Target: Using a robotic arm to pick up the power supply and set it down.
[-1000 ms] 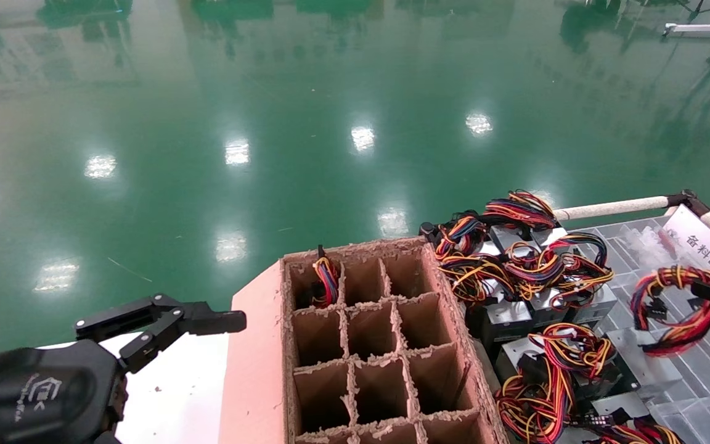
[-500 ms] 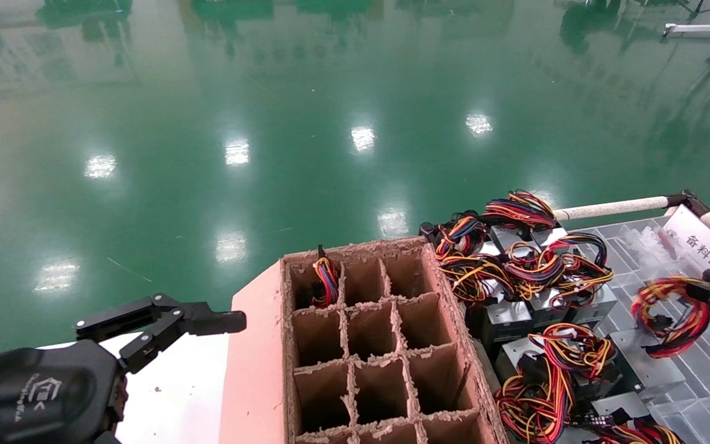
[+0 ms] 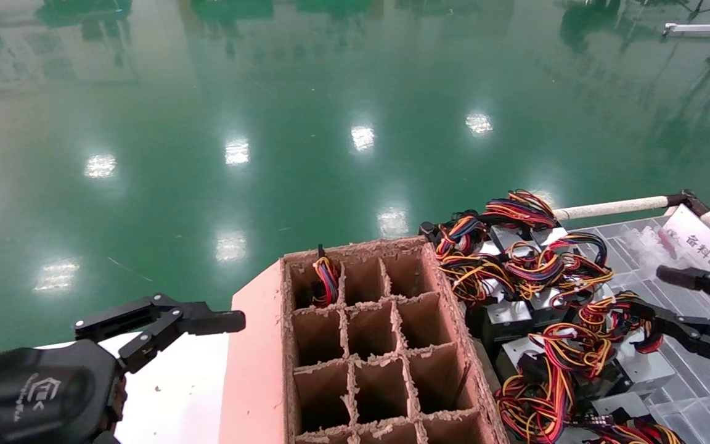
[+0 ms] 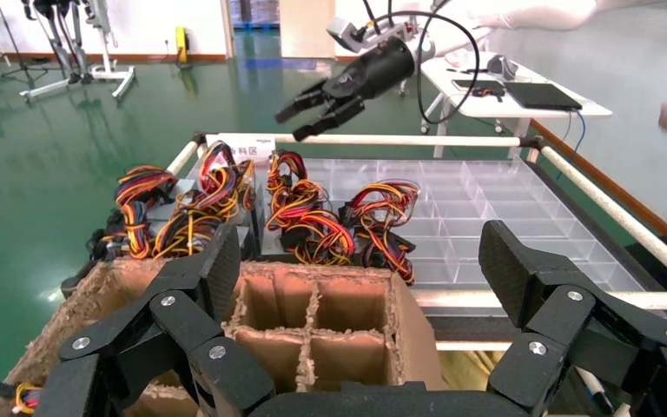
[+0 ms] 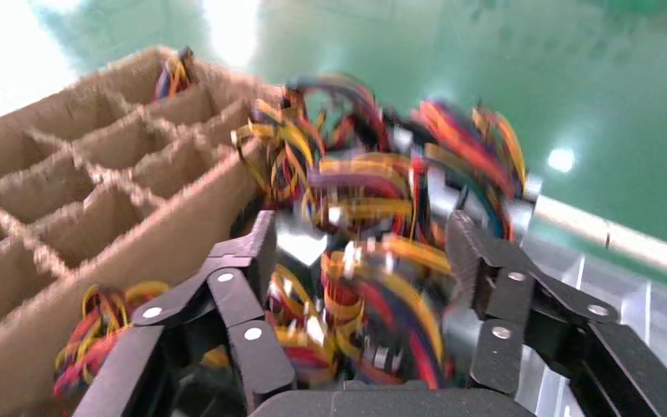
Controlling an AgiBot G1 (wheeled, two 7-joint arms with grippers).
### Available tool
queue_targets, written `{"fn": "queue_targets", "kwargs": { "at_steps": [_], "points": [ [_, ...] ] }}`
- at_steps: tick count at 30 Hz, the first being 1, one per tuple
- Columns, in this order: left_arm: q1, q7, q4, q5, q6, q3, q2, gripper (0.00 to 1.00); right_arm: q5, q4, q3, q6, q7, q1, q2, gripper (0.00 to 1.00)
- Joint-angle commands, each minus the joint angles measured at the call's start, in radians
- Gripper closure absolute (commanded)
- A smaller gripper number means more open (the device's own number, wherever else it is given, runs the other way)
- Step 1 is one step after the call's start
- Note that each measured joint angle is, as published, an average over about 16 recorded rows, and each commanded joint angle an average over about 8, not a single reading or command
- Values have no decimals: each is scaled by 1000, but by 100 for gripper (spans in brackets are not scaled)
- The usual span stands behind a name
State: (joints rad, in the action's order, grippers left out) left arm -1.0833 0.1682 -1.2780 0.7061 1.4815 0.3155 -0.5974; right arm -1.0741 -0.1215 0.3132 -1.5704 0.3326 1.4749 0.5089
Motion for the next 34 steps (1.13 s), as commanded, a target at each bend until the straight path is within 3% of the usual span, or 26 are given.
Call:
{"fn": "queue_targets", "kwargs": {
  "at_steps": [1, 34],
  "points": [
    [0, 0, 0, 0, 0, 0, 0, 0, 8, -26, -1, 2, -14, -8, 2, 0],
    [0, -1, 0, -1, 0, 1, 0, 0, 198, -669, -19, 43, -301, -230, 59, 0]
  ]
}}
